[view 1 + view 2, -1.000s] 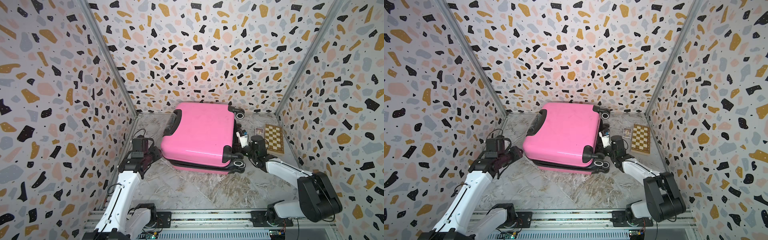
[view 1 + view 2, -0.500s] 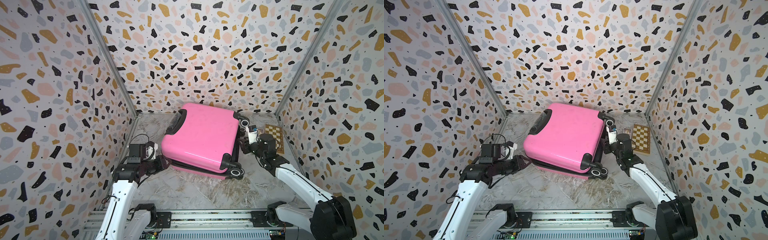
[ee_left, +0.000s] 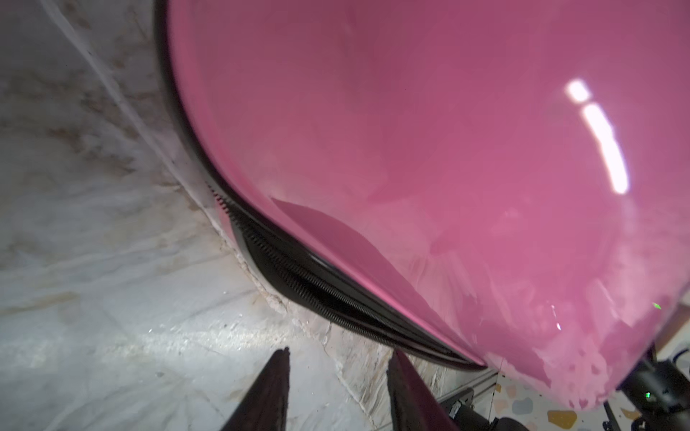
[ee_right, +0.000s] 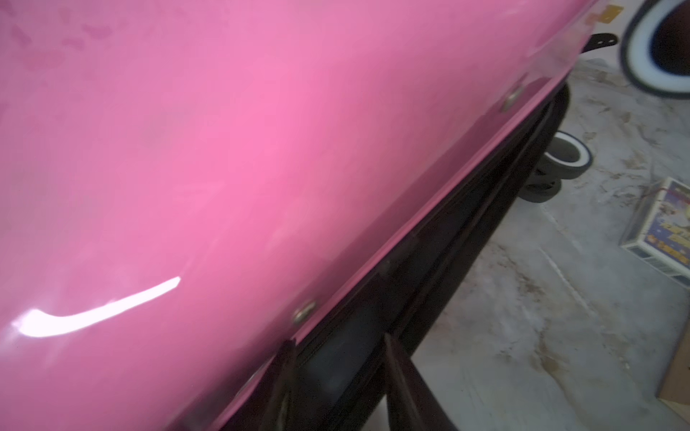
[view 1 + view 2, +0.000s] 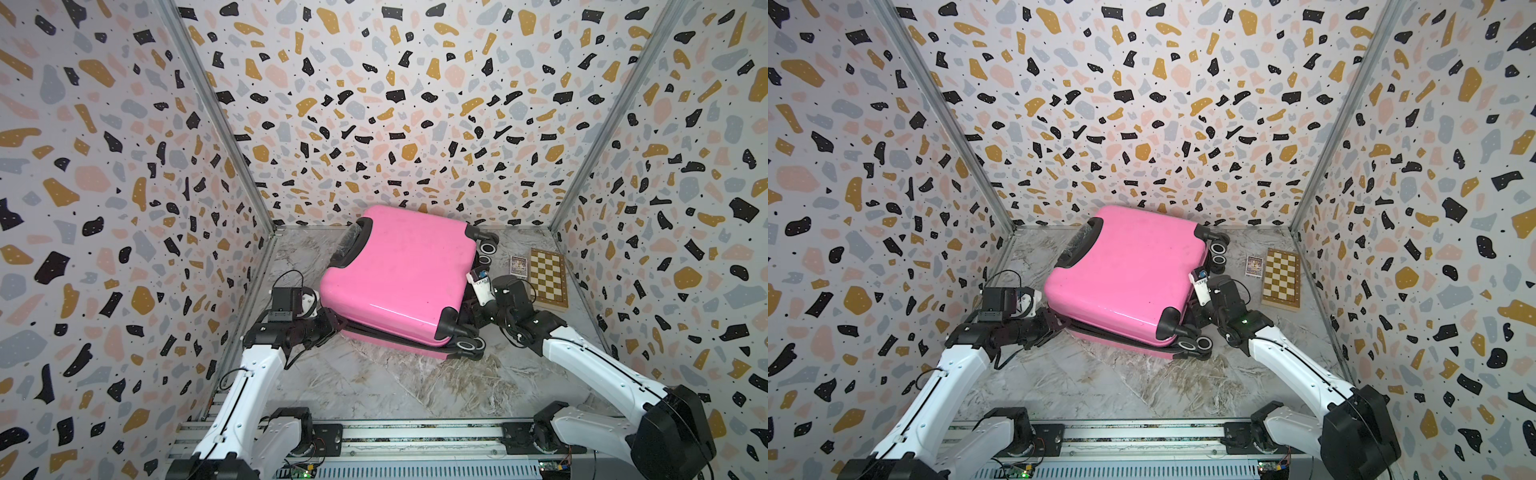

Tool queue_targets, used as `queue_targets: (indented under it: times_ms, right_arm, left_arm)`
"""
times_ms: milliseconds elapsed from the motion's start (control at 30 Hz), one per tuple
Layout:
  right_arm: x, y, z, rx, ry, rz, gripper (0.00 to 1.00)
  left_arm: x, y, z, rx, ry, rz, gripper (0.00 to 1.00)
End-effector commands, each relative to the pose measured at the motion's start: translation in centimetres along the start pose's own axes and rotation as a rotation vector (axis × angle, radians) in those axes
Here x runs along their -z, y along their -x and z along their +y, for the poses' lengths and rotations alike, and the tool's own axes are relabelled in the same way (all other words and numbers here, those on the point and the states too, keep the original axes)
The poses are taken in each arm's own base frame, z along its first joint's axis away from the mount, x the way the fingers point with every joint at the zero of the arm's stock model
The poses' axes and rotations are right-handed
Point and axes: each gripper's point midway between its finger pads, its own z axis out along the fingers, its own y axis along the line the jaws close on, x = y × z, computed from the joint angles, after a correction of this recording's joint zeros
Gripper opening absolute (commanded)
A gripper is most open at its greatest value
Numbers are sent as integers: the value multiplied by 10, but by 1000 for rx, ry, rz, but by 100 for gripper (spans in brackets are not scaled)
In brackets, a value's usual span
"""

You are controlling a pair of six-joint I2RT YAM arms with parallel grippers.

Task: Close the suitcase zippers
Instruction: Adjust the suitcase at the center of the board.

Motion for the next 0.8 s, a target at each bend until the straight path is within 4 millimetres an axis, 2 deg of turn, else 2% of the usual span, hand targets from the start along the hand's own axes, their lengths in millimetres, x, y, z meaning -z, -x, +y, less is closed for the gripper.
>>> queue_targets:
  times_ms: [0,100,267,400,467,533,633,767]
  right_arm:
    - [6,4,53,20,166,-18,42]
    - [8,6,86,59,244,-28,42]
    - [12,15,146,126,376,-55,42]
    - [6,15,194,191,451,-46,43]
    - [1,17,211,217,453,-42,44]
    - [-3,24,219,232,420,-45,46]
    - [-5,41,214,233,350,-73,48]
    - [11,66,196,251,281,-148,50]
  left_arm:
    - [-13,40,-10,-7,-30,-122,43]
    - [-26,66,-14,-20,-27,-156,44]
    - [-37,109,-2,-40,130,-189,47]
    - [-50,143,-10,-54,123,-194,51]
    - [-60,155,-12,-49,123,-163,51]
    - [-64,167,-12,-55,146,-150,51]
    - [-60,183,-6,-65,215,-152,53]
    - [-31,191,-1,-92,316,-164,61]
